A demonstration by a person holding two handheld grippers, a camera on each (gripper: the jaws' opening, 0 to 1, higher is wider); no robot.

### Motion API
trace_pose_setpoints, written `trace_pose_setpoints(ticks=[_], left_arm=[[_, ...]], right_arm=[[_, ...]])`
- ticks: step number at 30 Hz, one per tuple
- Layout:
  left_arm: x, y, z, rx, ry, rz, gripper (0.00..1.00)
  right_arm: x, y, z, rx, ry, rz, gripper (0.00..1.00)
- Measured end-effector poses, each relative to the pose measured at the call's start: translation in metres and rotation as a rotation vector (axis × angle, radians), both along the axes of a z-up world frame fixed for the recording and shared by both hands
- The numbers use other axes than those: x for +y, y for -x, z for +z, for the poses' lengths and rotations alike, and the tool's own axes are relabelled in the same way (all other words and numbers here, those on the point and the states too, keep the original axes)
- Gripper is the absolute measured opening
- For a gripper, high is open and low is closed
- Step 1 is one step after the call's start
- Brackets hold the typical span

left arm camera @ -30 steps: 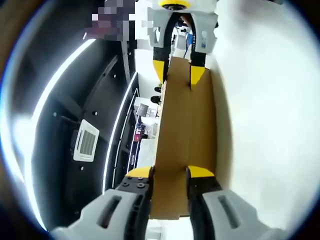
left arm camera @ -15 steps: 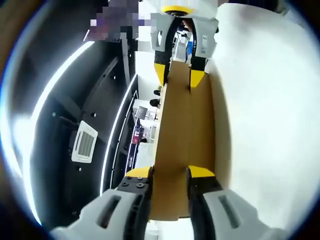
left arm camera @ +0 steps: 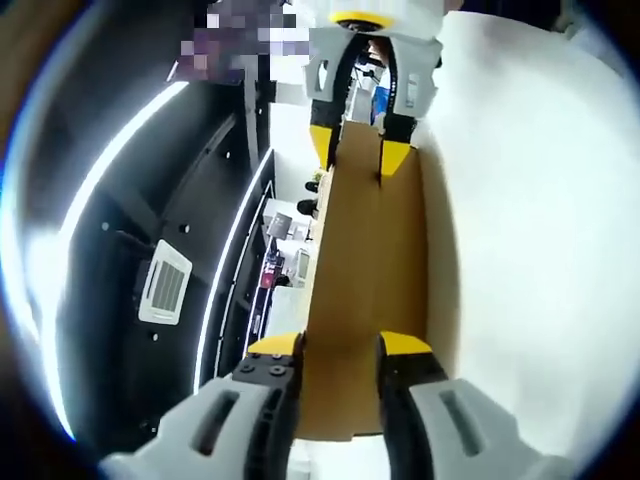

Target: Operate the shoe box by opening the lid, removing the specified soft item, and placing it in the target area until the item is outside and the box remains undamaged.

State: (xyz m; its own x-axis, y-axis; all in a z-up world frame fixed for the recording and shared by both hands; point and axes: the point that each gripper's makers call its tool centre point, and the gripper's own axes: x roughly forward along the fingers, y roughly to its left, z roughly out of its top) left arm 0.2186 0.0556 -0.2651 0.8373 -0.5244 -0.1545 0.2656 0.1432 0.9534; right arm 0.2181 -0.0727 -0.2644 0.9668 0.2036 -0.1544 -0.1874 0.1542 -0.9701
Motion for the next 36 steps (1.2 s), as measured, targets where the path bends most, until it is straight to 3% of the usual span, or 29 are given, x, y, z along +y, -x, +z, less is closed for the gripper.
trace_pose_setpoints(ticks=[5,6,8,9,12,13,18,22,26,29,36], left_arm=[[-0.001,0.007,0.004,0.027,0.026,-0.039,0.31],[-0.002,0.010,0.001,0.085,0.053,-0.058,0.33],[0.001,0.018,0.006,0.259,0.239,-0.053,0.40],[0.003,0.021,0.010,0.303,0.272,-0.061,0.46],[0.014,0.026,0.026,0.319,0.298,-0.075,0.57],[0.018,0.033,0.038,0.356,0.374,-0.097,0.58],[0.039,0.042,0.054,0.480,0.533,-0.094,0.66],[0.061,0.042,0.058,0.585,0.656,-0.049,0.79],[0.078,0.044,0.054,0.697,0.741,0.003,0.99],[0.085,0.050,0.052,0.747,0.777,0.010,0.99],[0.125,0.069,0.043,0.926,0.873,0.134,0.99]], right_arm=[[0.000,0.000,0.001,0.001,-0.008,-0.004,0.30],[0.000,0.000,0.001,0.001,-0.008,-0.006,0.30],[0.000,0.000,0.000,0.001,-0.007,-0.008,0.30],[0.000,0.000,0.000,0.001,-0.008,-0.007,0.30],[0.001,0.000,0.000,0.004,-0.008,-0.011,0.30],[0.001,0.000,0.000,0.005,-0.009,-0.013,0.30],[0.002,0.000,0.001,0.008,-0.019,-0.022,0.30],[0.002,0.000,0.000,0.010,-0.009,-0.033,0.30],[0.002,-0.001,0.000,0.018,-0.014,-0.043,0.30],[0.002,-0.001,0.001,0.032,-0.012,-0.046,0.30],[0.003,0.001,0.001,0.056,-0.040,-0.058,0.30]])
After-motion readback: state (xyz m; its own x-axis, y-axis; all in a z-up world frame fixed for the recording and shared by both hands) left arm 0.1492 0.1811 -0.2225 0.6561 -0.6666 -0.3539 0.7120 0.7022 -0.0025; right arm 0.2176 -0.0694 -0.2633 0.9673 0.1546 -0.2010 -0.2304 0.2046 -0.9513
